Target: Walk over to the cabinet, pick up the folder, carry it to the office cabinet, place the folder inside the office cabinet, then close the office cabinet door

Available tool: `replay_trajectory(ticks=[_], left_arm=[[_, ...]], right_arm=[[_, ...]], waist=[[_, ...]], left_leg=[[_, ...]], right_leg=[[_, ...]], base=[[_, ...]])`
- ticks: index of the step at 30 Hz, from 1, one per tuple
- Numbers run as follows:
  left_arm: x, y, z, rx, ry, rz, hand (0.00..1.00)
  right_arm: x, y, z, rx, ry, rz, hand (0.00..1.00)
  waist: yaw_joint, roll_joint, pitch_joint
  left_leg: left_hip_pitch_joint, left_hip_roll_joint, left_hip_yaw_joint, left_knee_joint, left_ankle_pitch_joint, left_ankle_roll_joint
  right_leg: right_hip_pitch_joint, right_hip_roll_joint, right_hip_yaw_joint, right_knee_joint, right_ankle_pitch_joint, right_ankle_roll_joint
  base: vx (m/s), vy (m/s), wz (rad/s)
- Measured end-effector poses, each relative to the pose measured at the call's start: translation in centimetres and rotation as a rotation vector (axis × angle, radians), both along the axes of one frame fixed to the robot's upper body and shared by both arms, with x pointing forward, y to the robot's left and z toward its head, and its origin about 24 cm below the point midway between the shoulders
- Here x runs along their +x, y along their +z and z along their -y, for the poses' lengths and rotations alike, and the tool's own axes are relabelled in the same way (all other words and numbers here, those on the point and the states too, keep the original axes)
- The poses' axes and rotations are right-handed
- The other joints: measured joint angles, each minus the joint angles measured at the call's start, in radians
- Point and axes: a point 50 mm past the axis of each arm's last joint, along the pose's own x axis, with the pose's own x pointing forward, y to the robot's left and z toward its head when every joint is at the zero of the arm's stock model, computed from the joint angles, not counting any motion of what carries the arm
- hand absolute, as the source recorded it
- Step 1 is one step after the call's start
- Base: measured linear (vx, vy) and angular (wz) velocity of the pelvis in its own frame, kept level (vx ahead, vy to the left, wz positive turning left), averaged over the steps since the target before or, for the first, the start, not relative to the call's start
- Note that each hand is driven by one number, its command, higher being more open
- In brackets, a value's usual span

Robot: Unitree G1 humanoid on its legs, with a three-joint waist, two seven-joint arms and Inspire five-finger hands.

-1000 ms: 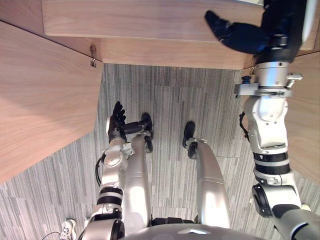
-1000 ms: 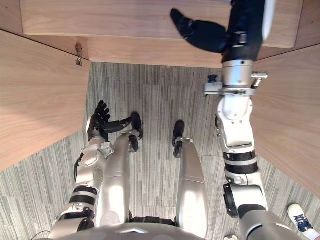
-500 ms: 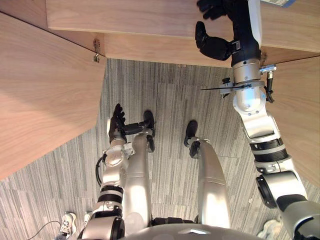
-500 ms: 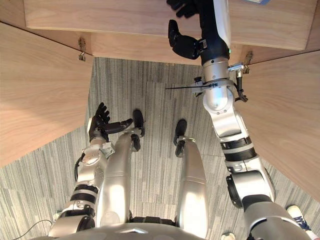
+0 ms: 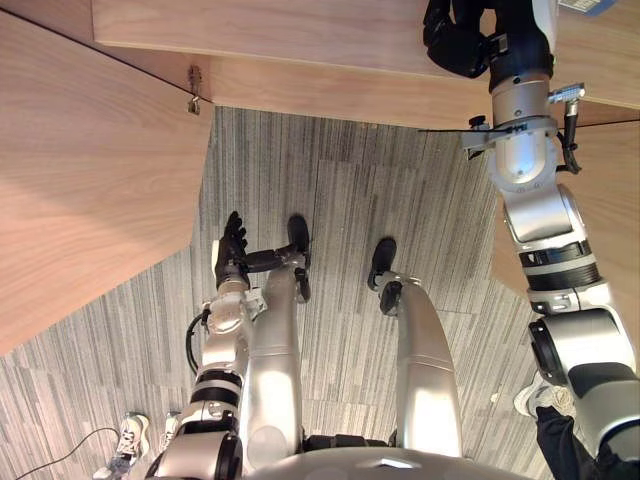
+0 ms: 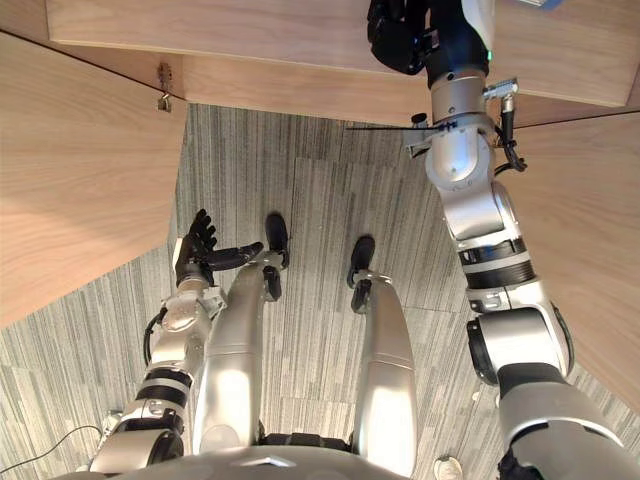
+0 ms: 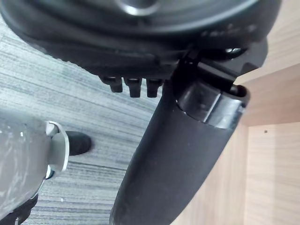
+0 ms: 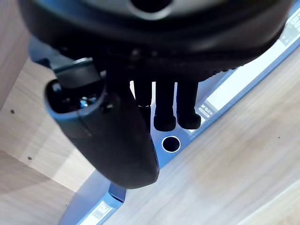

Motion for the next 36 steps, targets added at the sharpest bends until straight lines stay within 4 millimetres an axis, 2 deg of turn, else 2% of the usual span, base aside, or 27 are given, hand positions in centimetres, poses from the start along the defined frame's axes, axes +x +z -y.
replay_trajectory(ticks=[8,14,26,31,33,36], left_arm=[[0.3,0.2,0.0,-0.001,0.0,0.007,1.0],[1.5,1.5,0.1,-0.013,0.003,0.043,1.0],[1.6,1.5,-0.1,-0.09,0.049,0.05,1.0],[1.6,1.5,-0.1,-0.094,0.052,0.053,1.0],[1.6,1.5,0.1,-0.098,0.05,0.05,1.0],[1.5,1.3,0.3,-0.103,0.042,0.04,1.0]], right_arm=[[1.5,1.6,1.5,-0.003,-0.089,-0.032,0.0],[2.5,2.1,2.3,0.042,-0.118,-0.075,0.0],[2.7,2.5,2.1,0.103,-0.116,-0.085,0.0],[2.7,2.7,3.1,0.216,-0.127,-0.078,0.0],[2.5,2.6,3.9,0.264,-0.141,-0.072,0.0],[1.9,0.7,5.2,0.37,-0.121,-0.091,0.0]], waist=[[0.0,0.0,0.0],[-0.005,0.0,0.0],[-0.014,0.0,0.0],[-0.015,0.0,0.0],[-0.015,0.0,0.0],[-0.015,0.0,0.0]], left_leg=[[-0.012,-0.002,-0.002,-0.011,0.003,-0.003],[-0.013,-0.001,-0.004,-0.015,0.004,-0.004],[-0.018,-0.005,-0.012,-0.029,0.023,-0.006],[-0.015,-0.005,-0.011,-0.013,0.024,-0.005],[-0.005,-0.005,-0.008,-0.008,0.024,-0.005],[0.025,-0.004,-0.007,-0.005,0.022,-0.002]], right_leg=[[-0.009,-0.001,-0.007,-0.016,0.001,0.001],[-0.008,-0.001,-0.012,-0.02,0.002,0.001],[-0.013,-0.002,-0.022,-0.02,0.005,-0.002],[-0.012,-0.004,-0.019,-0.004,0.006,-0.003],[-0.006,-0.006,-0.015,0.004,0.006,-0.003],[0.025,-0.006,-0.015,0.006,0.005,-0.003]], base=[[0.0,-0.002,0.0],[0.01,-0.003,0.0],[0.0,-0.012,0.02],[0.0,0.0,0.0],[0.0,0.0,0.0],[0.0,0.0,0.0]])
